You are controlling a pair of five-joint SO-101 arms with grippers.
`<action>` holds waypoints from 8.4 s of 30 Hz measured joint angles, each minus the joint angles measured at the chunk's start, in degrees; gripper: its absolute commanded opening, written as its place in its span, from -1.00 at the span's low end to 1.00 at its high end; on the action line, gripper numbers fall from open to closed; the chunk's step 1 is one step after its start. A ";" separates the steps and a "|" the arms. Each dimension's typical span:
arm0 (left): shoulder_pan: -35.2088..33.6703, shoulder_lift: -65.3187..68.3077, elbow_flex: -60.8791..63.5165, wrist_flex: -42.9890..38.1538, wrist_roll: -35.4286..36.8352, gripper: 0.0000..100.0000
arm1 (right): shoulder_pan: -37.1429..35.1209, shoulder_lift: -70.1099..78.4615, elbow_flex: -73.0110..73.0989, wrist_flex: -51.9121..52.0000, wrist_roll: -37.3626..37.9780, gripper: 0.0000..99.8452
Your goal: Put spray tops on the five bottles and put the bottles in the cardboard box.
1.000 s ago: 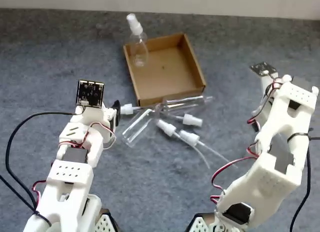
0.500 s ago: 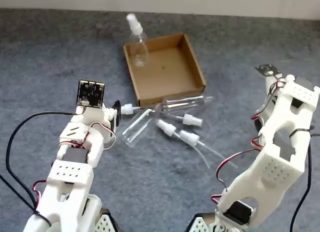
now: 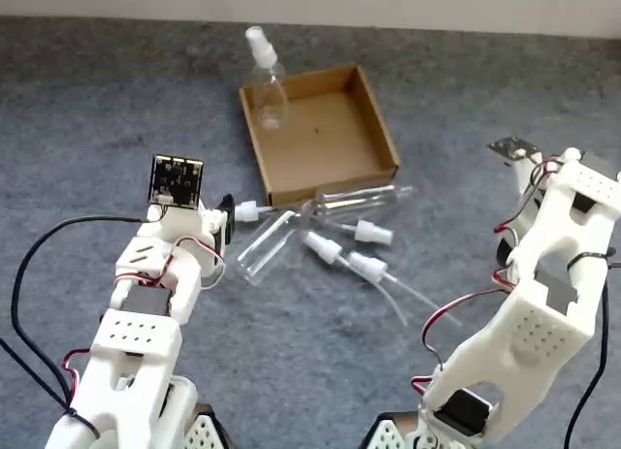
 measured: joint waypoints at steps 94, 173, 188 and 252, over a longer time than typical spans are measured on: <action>5.27 69.54 -62.68 43.96 -42.20 -0.65 | -15.82 -59.87 59.16 -16.26 -25.93 -0.99; -29.19 54.59 -65.93 53.98 -81.49 -0.38 | -19.87 -60.57 59.16 -16.26 -29.19 -0.99; -27.43 54.59 -48.88 33.23 -83.34 -0.38 | -20.48 -60.57 59.16 -16.26 -29.19 -0.99; -3.78 53.98 -51.60 51.25 -10.55 -0.67 | -18.90 -60.57 59.16 -15.03 -29.19 -0.99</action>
